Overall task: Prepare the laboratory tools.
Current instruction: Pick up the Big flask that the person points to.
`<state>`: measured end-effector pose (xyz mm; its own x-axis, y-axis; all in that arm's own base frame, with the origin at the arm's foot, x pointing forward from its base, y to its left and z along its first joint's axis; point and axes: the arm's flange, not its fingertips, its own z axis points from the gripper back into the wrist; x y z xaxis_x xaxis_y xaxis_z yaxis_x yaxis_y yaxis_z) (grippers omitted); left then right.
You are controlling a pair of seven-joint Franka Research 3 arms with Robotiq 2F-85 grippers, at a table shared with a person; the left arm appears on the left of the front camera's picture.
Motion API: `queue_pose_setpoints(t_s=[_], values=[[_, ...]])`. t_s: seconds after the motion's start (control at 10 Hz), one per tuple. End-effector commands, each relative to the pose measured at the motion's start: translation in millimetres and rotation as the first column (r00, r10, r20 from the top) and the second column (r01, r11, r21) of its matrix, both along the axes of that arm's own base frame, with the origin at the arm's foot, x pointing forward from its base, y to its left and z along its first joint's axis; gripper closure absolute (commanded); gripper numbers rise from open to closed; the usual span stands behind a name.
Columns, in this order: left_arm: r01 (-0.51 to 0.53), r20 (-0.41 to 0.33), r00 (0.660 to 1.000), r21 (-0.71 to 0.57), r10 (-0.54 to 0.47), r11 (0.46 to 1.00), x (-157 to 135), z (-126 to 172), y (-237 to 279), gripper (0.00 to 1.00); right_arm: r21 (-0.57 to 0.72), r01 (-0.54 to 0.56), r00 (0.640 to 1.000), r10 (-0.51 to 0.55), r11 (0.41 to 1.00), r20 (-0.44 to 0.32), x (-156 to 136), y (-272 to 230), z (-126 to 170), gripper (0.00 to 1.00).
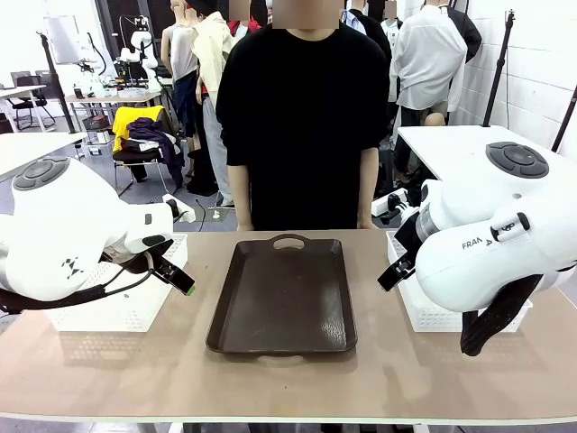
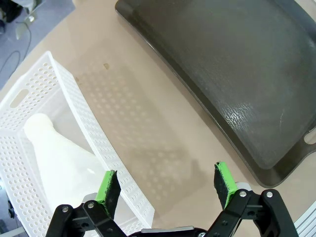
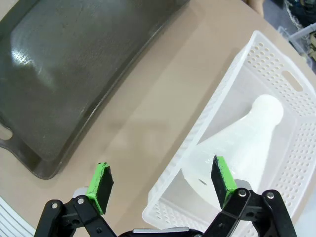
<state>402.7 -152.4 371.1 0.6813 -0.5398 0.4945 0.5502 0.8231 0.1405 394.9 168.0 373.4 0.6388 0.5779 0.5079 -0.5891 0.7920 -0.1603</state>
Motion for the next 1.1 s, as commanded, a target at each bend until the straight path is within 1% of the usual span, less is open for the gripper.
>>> queue_pose_setpoints(t_s=[0.0,0.2,0.3,0.5,0.6,0.7,0.8,0.9,1.0], values=[[-0.003,0.0,1.0,-0.002,0.003,1.0,0,0,1,0.0,0.001,0.001,1.0,-0.001,1.0,0.0,0,0,0,0.0],[0.0,0.0,1.0,0.0,0.0,1.0,0,0,0,0.0,0.0,0.0,1.0,0.0,1.0,0.0,0,0,0,0.0],[0.012,0.031,0.999,-0.014,-0.012,1.0,0,18,6,0.0,0.025,-0.014,1.0,0.014,1.0,0.001,-5,-7,21,0.0],[0.017,0.065,0.998,-0.089,-0.011,0.996,-3,54,24,0.0,0.092,-0.056,0.998,0.057,0.994,-0.013,-10,-21,53,0.0],[0.027,0.081,0.997,-0.141,-0.015,0.99,-7,70,35,0.0,0.132,-0.058,0.998,0.061,0.99,-0.022,-9,-31,66,0.0],[0.068,0.069,0.996,-0.232,-0.053,0.97,-11,86,50,0.0,0.198,-0.07,0.995,0.082,0.978,-0.053,-7,-45,79,0.0],[0.081,0.041,0.997,-0.312,-0.071,0.947,-12,100,67,0.0,0.278,-0.068,0.992,0.096,0.958,-0.088,-8,-64,90,0.0],[0.085,-0.017,0.995,-0.409,-0.1,0.909,-11,110,86,0.0,0.348,-0.064,0.985,0.115,0.935,-0.128,-8,-85,98,0.0],[0.081,-0.046,0.992,-0.497,-0.12,0.864,-8,117,104,0.0,0.432,-0.041,0.981,0.117,0.901,-0.152,-9,-106,103,0.0]])
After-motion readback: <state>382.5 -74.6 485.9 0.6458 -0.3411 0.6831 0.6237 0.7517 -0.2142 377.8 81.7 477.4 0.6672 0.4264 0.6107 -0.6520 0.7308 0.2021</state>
